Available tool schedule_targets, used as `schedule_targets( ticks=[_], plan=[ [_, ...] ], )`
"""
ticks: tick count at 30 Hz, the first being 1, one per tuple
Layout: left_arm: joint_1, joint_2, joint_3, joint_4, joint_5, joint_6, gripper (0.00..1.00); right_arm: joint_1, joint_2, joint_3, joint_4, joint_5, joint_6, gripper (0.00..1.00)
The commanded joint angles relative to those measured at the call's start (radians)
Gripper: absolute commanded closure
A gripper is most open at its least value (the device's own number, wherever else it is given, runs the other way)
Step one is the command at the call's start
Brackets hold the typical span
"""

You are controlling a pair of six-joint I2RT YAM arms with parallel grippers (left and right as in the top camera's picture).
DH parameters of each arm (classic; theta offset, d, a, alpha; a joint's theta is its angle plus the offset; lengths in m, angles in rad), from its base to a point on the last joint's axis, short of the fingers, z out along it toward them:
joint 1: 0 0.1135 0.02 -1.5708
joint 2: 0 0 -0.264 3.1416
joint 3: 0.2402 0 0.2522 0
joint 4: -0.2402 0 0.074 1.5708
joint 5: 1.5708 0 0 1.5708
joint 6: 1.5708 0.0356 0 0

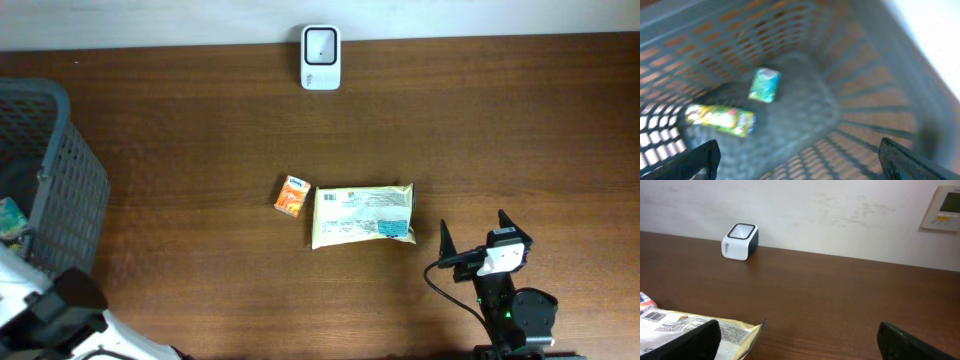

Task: Scan the item barcode
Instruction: 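Carry the orange Kleenex pack out and set it beside the wipes, then grasp the green Kleenex Play pack in the basket with left gripper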

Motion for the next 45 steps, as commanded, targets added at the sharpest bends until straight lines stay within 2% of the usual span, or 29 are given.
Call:
schedule_targets(
  ticks=[1, 4, 6, 7, 10, 17, 23, 28, 31, 32, 33, 36, 37, 39, 43, 45],
  plan=[
    [0.081, 0.027, -0.235, 0.099, -0.002, 0.05, 0.0, 0.006, -0.005, -0.005, -0.004, -0.006, 0.001, 0.01],
    [0.092, 0.027, -0.521, 0.305, -0.01, 0.148, 0.0, 0.006, -0.005, -0.005, -0.004, -0.006, 0.001, 0.01],
    [0.092, 0.027, -0.635, 0.394, -0.026, 0.178, 0.01, 0.006, -0.005, -0.005, -0.004, -0.006, 0.001, 0.01],
    [0.092, 0.027, -0.758, 0.512, -0.061, 0.195, 0.01, 0.006, -0.005, -0.005, -0.004, -0.006, 0.001, 0.01],
    [0.092, 0.028, -0.883, 0.684, -0.061, 0.257, 0.01, 0.006, -0.005, -0.005, -0.004, -0.006, 0.001, 0.01],
    [0.095, 0.035, -0.977, 0.876, -0.062, 0.259, 0.08, 0.006, -0.005, -0.005, -0.004, -0.006, 0.001, 0.01],
    [0.11, 0.135, -0.977, 0.924, -0.077, 0.256, 0.06, 0.006, -0.005, -0.005, -0.004, -0.006, 0.001, 0.01],
    [0.111, 0.18, -0.977, 0.942, -0.077, 0.255, 0.09, 0.006, -0.005, -0.005, -0.004, -0.006, 0.001, 0.01],
    [0.111, 0.18, -0.977, 0.942, -0.077, 0.256, 0.32, 0.006, -0.005, -0.005, -0.004, -0.006, 0.001, 0.01],
    [0.111, 0.18, -0.977, 0.938, -0.077, 0.255, 0.45, 0.006, -0.005, -0.005, -0.004, -0.006, 0.001, 0.01],
    [0.111, 0.18, -0.977, 0.935, -0.076, 0.255, 0.53, 0.006, -0.005, -0.005, -0.004, -0.006, 0.001, 0.01],
    [0.111, 0.179, -0.976, 0.922, -0.076, 0.255, 0.67, 0.006, -0.005, -0.005, -0.004, -0.006, 0.001, 0.01],
    [0.111, 0.177, -0.976, 0.918, -0.075, 0.255, 0.7, 0.006, -0.005, -0.005, -0.004, -0.006, 0.001, 0.01],
    [0.109, 0.16, -0.969, 0.908, -0.048, 0.255, 0.71, 0.006, -0.005, -0.005, -0.004, -0.006, 0.001, 0.01],
    [0.109, 0.028, -0.923, 0.906, 0.149, 0.254, 0.7, 0.006, -0.005, -0.005, -0.004, -0.006, 0.001, 0.01],
    [0.109, -0.119, -0.898, 0.909, 0.257, 0.21, 0.7, 0.006, -0.005, -0.005, -0.004, -0.006, 0.001, 0.01]
  ],
)
